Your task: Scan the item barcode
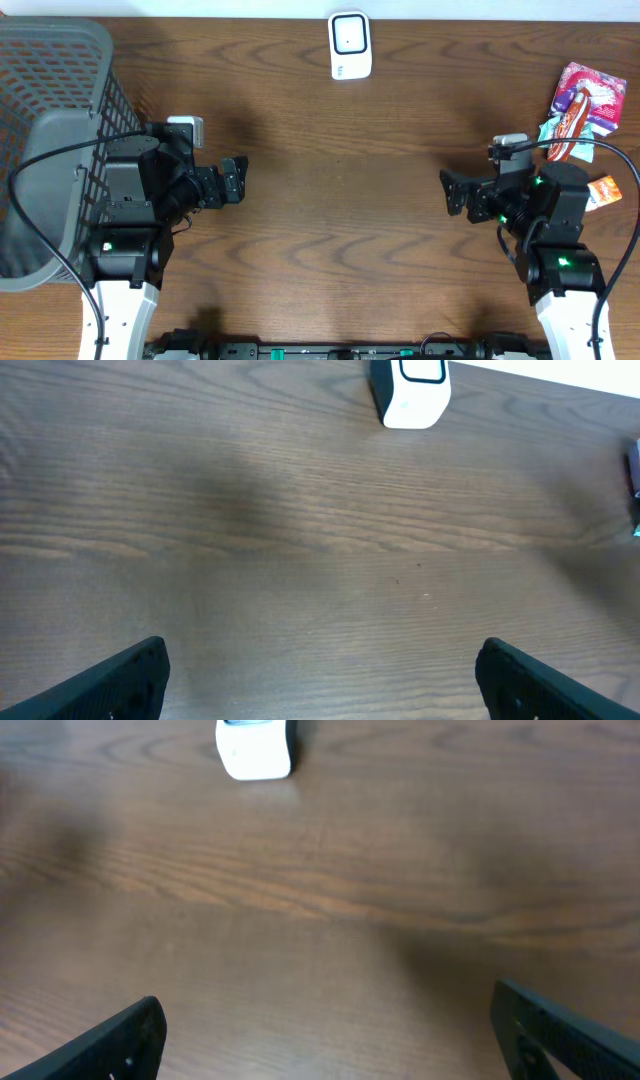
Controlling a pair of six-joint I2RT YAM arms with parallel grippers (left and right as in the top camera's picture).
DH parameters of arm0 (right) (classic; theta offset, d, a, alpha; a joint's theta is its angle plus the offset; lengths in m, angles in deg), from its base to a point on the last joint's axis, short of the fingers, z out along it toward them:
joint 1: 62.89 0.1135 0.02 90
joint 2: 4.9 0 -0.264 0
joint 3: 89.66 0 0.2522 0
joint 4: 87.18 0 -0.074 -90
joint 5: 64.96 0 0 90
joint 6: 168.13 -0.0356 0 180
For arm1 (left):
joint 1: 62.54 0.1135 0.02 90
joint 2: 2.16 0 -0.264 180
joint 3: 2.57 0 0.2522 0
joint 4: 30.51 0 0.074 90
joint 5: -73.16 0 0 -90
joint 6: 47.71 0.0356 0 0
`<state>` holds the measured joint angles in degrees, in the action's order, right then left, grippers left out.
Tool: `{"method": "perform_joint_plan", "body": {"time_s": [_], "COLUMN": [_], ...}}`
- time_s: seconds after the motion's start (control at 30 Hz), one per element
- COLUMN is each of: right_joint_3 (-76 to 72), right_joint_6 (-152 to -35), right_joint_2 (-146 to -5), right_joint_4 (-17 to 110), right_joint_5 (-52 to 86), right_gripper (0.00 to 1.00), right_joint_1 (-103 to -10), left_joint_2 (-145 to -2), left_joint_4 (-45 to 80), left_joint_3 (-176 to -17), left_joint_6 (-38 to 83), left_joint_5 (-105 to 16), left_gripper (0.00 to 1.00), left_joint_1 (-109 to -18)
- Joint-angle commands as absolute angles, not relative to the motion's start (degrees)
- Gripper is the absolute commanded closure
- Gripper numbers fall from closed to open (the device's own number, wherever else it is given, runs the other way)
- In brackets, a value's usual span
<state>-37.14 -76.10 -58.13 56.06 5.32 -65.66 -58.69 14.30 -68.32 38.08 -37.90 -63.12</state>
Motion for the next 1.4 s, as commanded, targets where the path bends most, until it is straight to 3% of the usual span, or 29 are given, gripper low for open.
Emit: {"method": "perform_joint_plan", "body": {"time_s": [0.0, 0.27, 0.9, 1.37], "right_joint_3": [-37.53, -37.53, -40.09, -65.57], "right_joint_6": [-75.47, -74.18, -74.84, -74.84], "right_joint_2": [-58.72, -58.81, -55.02, -38.17], "right_joint_4": [53.15, 47.53, 43.27, 77.85], "right_joint_5": [5.27, 12.97, 12.92, 6.91], "right_gripper": [0.01, 0.01, 0.01, 0.01], "right_joint_1": [-65.46, -65.48, -63.54, -61.99], "left_joint_2": [-58.64, -58.64, -58.64, -58.64], "left_joint_4": [14.23, 14.23, 14.23, 14.23], "left_joint_3": [-68.16, -68.16, -68.16, -68.16], "left_joint_6": [38.85, 38.85, 38.85, 38.85], "left_joint_5": [-38.19, -38.19, -38.19, -38.19], "left_gripper": [0.03, 0.03, 0.03, 0.03], "left_joint_1": [-62.92, -62.92, -62.92, -62.92]}}
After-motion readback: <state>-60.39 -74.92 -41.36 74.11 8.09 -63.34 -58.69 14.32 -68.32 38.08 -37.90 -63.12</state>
